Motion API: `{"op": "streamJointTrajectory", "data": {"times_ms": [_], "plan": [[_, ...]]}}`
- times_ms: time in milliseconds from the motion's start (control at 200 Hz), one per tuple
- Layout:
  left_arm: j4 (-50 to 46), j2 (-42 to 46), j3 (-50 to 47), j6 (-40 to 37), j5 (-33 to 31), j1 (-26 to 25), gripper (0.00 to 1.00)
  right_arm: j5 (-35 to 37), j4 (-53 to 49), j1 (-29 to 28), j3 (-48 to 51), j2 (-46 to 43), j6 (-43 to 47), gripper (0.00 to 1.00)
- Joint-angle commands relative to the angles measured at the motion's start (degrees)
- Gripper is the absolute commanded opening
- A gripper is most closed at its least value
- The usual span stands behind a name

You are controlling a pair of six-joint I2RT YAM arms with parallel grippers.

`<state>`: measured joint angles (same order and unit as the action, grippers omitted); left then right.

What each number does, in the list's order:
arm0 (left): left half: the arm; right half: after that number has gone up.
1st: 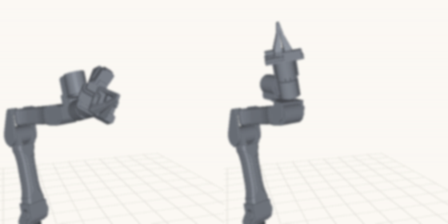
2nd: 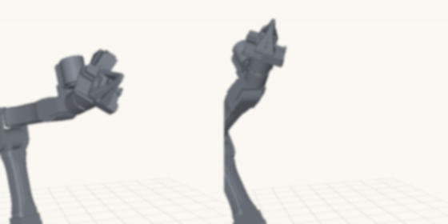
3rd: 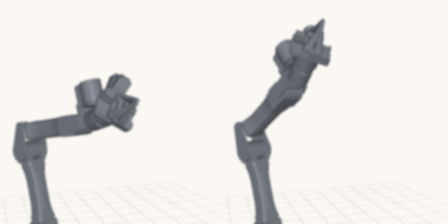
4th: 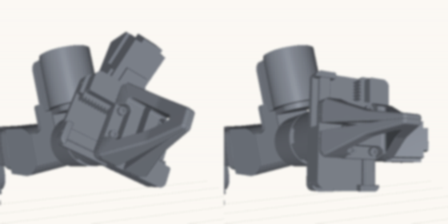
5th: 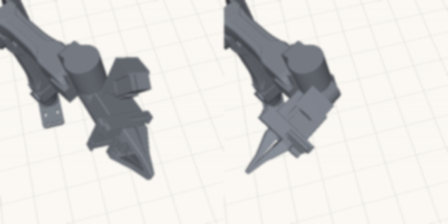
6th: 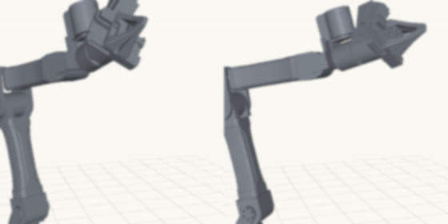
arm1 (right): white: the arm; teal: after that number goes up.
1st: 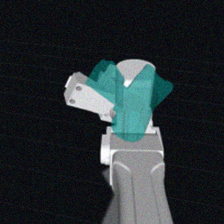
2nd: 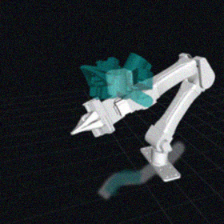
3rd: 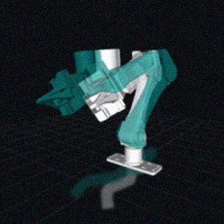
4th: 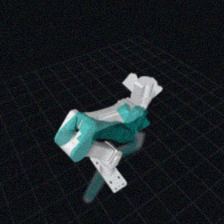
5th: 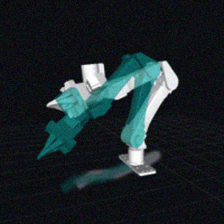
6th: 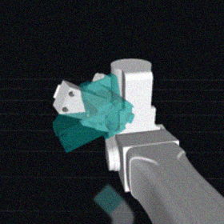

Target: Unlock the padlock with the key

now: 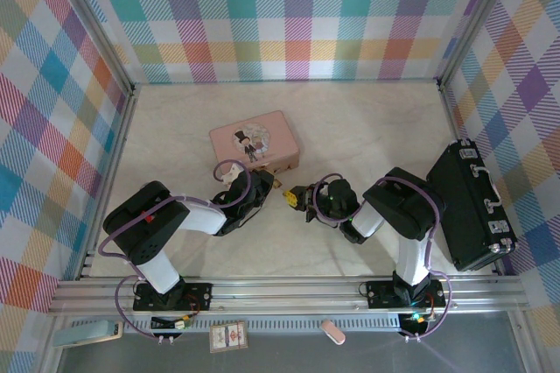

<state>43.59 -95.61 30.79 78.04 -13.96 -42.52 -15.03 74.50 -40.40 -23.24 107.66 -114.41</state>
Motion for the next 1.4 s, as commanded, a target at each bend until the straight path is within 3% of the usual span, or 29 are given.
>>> {"op": "streamJointTrajectory", "data": {"times_ms": [0,995,1395], "plan": [[5.78,0.62,0.94,1.24,4.51,-1.57,0.00,1.71,0.75,0.25,0.04,-1.20,0.86,0.00],[6.29,0.17,1.03,1.06,4.60,-1.84,0.00,-0.04,-10.13,0.33,-1.41,-6.07,5.08,0.00],[6.46,-0.10,0.88,1.07,4.27,-3.12,0.00,0.96,-8.40,0.37,-0.85,-5.97,4.46,0.00]]}}
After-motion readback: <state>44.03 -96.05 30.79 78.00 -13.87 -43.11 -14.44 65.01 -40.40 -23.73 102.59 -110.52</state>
